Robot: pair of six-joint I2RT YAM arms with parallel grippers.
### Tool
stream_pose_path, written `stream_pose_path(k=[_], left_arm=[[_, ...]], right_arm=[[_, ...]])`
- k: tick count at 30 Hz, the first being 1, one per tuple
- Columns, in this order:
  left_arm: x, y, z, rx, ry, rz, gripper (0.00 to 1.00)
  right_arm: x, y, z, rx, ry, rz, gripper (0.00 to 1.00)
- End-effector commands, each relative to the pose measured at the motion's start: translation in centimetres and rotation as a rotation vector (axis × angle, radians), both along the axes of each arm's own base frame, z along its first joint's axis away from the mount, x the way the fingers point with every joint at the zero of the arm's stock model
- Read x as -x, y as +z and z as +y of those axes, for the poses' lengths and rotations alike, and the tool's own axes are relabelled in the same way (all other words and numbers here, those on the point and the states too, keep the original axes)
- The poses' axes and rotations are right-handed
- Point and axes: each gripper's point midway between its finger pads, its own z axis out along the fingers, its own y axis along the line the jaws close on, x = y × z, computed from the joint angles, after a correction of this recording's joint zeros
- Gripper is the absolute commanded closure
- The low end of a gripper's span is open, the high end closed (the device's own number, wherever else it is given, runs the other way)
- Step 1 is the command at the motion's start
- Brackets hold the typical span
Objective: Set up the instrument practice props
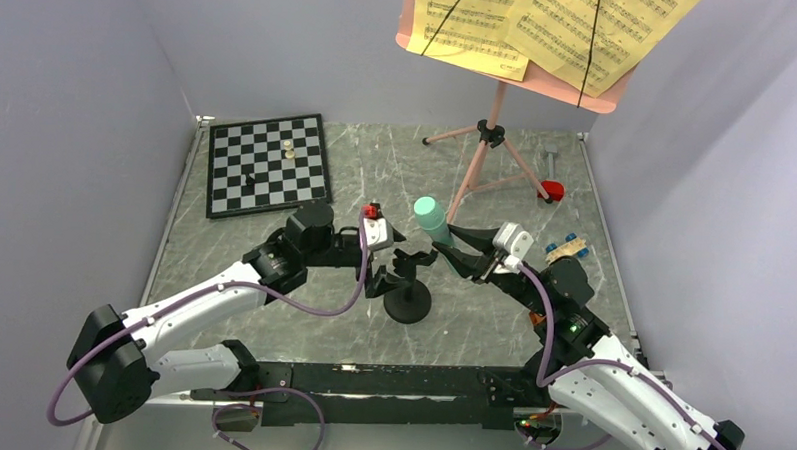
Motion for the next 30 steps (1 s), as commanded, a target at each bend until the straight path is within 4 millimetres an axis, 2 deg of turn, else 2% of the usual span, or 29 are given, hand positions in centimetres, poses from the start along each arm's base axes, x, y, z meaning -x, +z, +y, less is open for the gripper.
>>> stream_pose_path(k=[1, 16, 30], left_arm=[[0.1, 0.9, -0.1, 0.083, -0.001, -0.032, 0.01], [-0.2, 1.1, 0.5, 0.221, 0.041, -0.025, 0.01], [0.5, 0.3, 0.0, 0.203, -0.03, -0.001, 0.03]], right_arm=[[0.5, 2.6, -0.1, -0.071, 0.027, -0.083, 1.0], [0.4, 2.0, 0.5, -0.074, 0.09, -0.051, 1.0], [1.0, 1.2, 0.7, -0.058, 0.134, -0.069, 1.0]])
